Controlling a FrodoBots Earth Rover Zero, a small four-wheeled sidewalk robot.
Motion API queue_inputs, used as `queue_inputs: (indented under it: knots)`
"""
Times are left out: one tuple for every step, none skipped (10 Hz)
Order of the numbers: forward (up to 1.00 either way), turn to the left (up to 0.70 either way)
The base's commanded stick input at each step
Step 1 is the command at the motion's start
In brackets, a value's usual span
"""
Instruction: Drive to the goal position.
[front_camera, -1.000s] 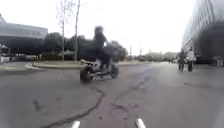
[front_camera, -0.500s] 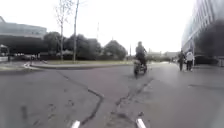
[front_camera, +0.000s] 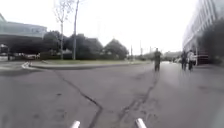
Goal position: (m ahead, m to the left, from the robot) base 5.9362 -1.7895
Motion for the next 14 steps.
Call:
queue_inputs:
  knots:
    - [0.70,-0.10]
    - [0.70,-0.12]
    - [0.70,-0.12]
    - [0.70,-0.13]
    - [0.70,-0.13]
    - [0.70,-0.11]
    - [0.70,-0.07]
    - [0.70,-0.05]
    - [0.70,-0.05]
    - [0.70,-0.06]
    - [0.70,-0.07]
    - [0.70,-0.08]
    - [0.70,-0.08]
    - [0.70,-0.08]
